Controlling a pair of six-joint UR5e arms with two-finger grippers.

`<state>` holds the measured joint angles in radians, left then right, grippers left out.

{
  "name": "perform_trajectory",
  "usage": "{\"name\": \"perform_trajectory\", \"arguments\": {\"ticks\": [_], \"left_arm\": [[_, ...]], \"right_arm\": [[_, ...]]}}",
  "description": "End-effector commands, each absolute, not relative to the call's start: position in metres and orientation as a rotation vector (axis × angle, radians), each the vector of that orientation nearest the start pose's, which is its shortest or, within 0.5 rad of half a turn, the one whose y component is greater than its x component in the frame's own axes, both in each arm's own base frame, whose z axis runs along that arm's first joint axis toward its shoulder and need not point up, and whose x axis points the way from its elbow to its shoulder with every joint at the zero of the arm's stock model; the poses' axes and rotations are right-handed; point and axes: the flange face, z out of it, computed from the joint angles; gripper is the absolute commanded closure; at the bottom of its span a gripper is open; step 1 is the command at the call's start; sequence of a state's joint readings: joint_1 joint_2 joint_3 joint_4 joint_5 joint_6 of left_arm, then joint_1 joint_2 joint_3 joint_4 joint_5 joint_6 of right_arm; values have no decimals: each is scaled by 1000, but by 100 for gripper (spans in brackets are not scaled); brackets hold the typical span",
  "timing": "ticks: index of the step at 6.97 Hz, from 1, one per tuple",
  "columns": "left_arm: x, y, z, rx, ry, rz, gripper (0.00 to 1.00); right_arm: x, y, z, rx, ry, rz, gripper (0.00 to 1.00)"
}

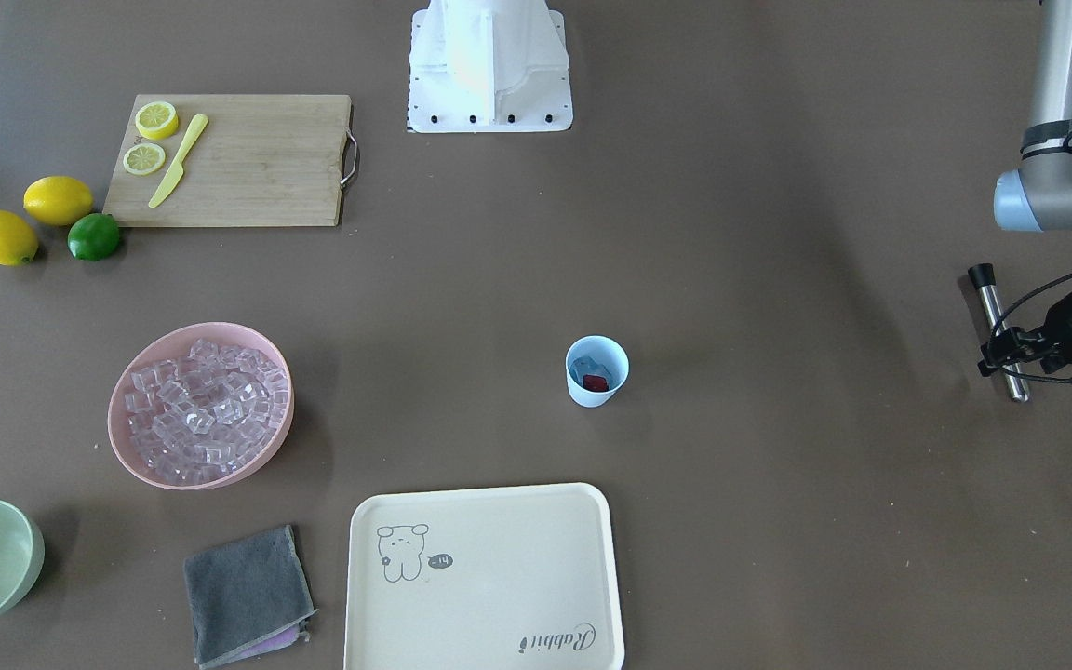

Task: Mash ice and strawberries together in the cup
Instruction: 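Grasp the upright metal pestle at the table edge with the left gripper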

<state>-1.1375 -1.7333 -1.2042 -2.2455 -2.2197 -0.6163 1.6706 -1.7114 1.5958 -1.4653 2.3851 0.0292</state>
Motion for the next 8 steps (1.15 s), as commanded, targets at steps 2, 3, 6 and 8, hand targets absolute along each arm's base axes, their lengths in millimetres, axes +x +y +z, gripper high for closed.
{"name": "perform_trajectory", "arguments": {"ticks": [2, 3, 6, 8], "left_arm": [[183, -546, 692, 78, 764, -17, 85], [183, -548, 676, 110, 791, -4, 100], [172, -544, 659, 131, 835, 9, 100], [182, -566, 566, 269, 900, 53, 100]], "right_arm": [[116, -416, 699, 32, -813, 154, 0], [120, -415, 699, 35, -813, 162, 0], [127, -412, 696, 45, -819, 179, 0], [136, -408, 695, 54, -819, 198, 0]]}}
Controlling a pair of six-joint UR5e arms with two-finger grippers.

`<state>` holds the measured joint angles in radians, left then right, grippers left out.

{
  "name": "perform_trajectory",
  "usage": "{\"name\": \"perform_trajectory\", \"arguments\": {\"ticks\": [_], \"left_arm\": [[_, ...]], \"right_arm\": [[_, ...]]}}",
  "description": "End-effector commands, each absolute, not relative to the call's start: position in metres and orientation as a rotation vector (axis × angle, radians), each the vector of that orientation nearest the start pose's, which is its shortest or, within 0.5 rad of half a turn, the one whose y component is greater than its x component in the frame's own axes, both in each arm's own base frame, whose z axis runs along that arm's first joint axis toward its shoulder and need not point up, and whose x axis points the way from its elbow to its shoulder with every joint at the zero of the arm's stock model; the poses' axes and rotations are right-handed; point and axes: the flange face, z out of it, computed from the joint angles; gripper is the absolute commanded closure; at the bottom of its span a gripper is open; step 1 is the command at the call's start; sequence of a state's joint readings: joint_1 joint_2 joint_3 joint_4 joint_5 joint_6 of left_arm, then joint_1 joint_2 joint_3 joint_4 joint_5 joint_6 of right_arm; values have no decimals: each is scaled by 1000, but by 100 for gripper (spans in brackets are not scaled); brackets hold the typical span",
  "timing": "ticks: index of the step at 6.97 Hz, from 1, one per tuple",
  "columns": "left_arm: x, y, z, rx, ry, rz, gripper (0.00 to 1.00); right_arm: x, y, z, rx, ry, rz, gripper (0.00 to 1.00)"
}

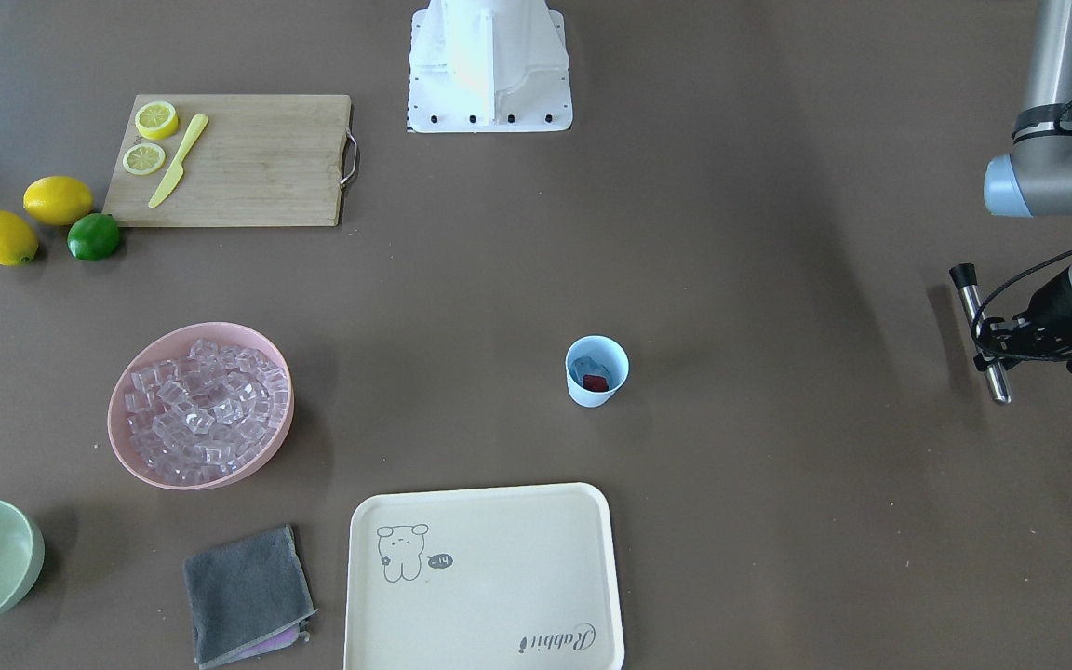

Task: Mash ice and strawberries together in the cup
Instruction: 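Grasp the upright metal pestle at the table edge with the left gripper, then lift the pestle with the left gripper and carry it over the light-blue cup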

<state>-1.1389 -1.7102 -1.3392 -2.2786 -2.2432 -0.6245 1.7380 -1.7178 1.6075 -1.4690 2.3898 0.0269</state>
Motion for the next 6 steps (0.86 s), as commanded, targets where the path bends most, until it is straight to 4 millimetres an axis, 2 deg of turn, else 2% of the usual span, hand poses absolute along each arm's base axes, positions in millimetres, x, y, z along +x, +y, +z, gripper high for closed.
{"name": "perform_trajectory", "arguments": {"ticks": [1, 2, 3, 4, 5, 6], "left_arm": [[195, -599, 499, 382, 942, 91, 100], [196, -625, 439, 468, 979, 95, 100], [203, -648, 385, 528, 994, 4, 100], [216, -659, 329, 599, 1020, -42, 100], [241, -658, 261, 683, 1071, -137, 100], [267, -655, 217, 834, 1072, -269, 100]], "right_arm": [[139, -411, 692, 62, -821, 198, 0], [142, -411, 689, 62, -835, 209, 0], [144, -406, 680, 74, -834, 211, 0], [155, -402, 675, 77, -836, 241, 0], [160, -400, 668, 71, -837, 258, 0], [161, -398, 667, 55, -824, 264, 0]]}}
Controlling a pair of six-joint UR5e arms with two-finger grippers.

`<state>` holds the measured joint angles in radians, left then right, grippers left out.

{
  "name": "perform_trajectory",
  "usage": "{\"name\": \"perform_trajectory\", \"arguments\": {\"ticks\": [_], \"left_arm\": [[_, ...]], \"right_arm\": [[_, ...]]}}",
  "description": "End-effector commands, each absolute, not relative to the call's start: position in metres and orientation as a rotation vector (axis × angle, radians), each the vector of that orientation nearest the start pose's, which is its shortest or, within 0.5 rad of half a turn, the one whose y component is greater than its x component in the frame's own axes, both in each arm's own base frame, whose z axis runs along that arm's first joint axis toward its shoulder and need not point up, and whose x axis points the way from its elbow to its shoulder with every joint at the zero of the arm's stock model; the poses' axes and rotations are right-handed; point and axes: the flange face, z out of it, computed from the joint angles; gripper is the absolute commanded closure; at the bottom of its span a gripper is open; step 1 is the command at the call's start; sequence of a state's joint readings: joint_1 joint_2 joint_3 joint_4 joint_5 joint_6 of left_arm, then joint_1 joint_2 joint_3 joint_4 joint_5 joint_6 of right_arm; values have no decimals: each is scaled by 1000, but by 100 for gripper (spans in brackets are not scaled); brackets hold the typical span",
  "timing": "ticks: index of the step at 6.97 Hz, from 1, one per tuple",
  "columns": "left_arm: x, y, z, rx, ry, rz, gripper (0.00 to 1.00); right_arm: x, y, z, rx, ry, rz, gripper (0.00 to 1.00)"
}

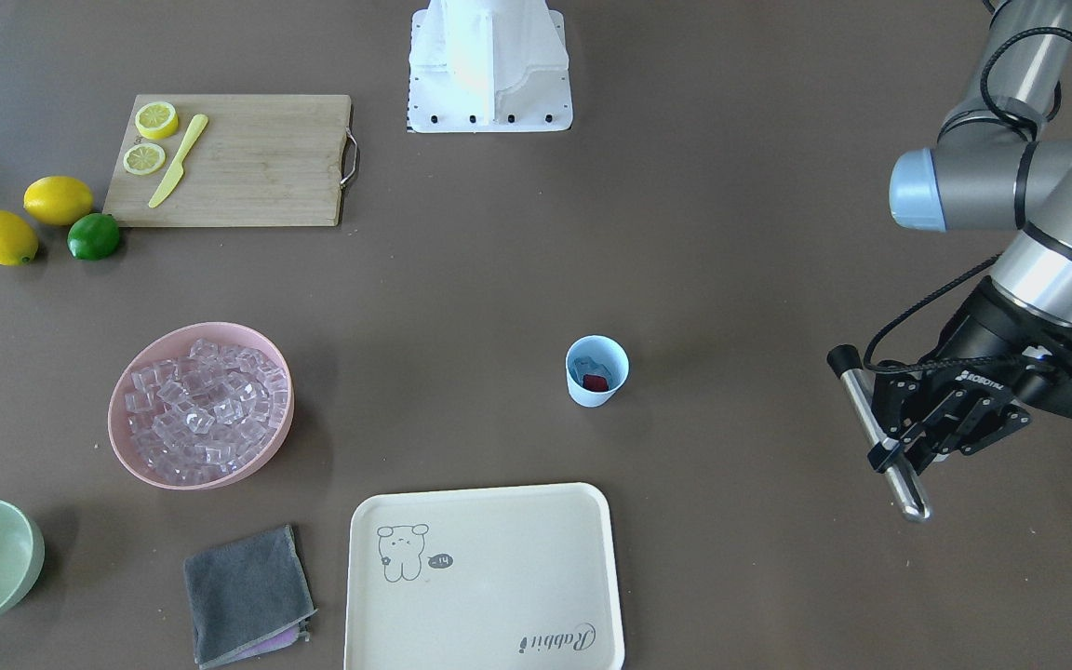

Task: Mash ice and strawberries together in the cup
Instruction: 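Lift the pestle with the left gripper and carry it over the light-blue cup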

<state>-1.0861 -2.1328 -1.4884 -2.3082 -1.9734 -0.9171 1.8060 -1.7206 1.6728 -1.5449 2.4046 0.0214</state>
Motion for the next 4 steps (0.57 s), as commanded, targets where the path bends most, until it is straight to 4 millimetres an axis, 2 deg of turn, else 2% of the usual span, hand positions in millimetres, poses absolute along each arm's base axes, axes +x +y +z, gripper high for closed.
{"name": "perform_trajectory", "arguments": {"ticks": [1, 2, 3, 4], "left_arm": [[311, -634, 211, 945, 1064, -334, 100], [363, -598, 204, 1067, 1083, -404, 100], [387, -568, 190, 1127, 1091, -461, 100], [397, -528, 198, 1146, 1111, -503, 100]], "right_arm": [[161, -400, 662, 60, -795, 256, 0], [155, -410, 659, 56, -749, 233, 0], [146, -418, 657, 50, -742, 209, 0], [140, -420, 656, 47, -745, 197, 0]]}}
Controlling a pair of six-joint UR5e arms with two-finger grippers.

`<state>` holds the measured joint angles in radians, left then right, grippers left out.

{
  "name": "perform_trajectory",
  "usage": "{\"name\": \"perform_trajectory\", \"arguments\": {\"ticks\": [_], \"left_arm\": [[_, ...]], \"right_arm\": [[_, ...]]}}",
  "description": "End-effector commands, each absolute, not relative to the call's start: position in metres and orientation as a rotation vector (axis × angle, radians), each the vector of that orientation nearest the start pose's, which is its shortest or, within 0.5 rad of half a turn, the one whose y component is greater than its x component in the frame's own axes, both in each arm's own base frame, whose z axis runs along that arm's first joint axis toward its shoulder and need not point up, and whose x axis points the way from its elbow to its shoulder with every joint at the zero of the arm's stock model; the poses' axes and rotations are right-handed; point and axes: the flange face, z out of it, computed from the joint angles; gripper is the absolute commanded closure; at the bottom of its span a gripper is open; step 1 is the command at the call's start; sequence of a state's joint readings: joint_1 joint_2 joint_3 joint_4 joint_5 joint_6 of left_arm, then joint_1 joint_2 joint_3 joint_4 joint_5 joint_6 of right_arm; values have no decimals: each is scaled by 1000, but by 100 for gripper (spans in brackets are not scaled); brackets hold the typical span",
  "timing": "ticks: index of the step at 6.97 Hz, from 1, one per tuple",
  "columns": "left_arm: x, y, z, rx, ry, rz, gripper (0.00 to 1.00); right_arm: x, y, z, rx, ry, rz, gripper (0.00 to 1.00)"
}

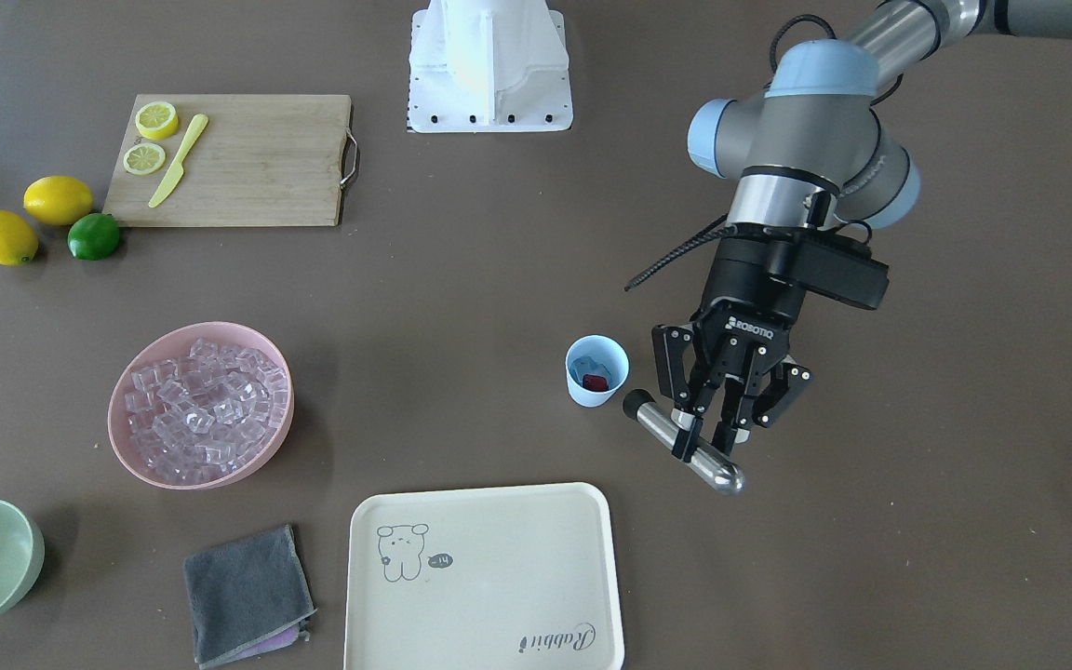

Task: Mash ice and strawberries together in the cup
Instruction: 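Lift the pestle with the left gripper and carry it over the light-blue cup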

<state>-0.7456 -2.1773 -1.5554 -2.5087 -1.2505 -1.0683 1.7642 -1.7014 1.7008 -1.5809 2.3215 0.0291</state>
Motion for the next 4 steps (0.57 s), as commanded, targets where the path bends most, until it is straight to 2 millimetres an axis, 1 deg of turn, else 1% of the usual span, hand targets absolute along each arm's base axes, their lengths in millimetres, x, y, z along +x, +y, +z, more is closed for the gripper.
{"name": "perform_trajectory", "arguments": {"ticks": [1, 2, 3, 4], "left_arm": [[409, -503, 223, 1140, 1113, -504, 100], [443, -489, 248, 1150, 1084, -517, 100], [454, -488, 258, 1150, 1076, -516, 100], [462, -493, 277, 1146, 1035, -514, 100]], "right_arm": [[134, -422, 655, 43, -756, 184, 0], [133, -421, 656, 42, -761, 184, 0], [134, -422, 654, 46, -767, 184, 0], [133, -422, 655, 42, -767, 184, 0]]}}
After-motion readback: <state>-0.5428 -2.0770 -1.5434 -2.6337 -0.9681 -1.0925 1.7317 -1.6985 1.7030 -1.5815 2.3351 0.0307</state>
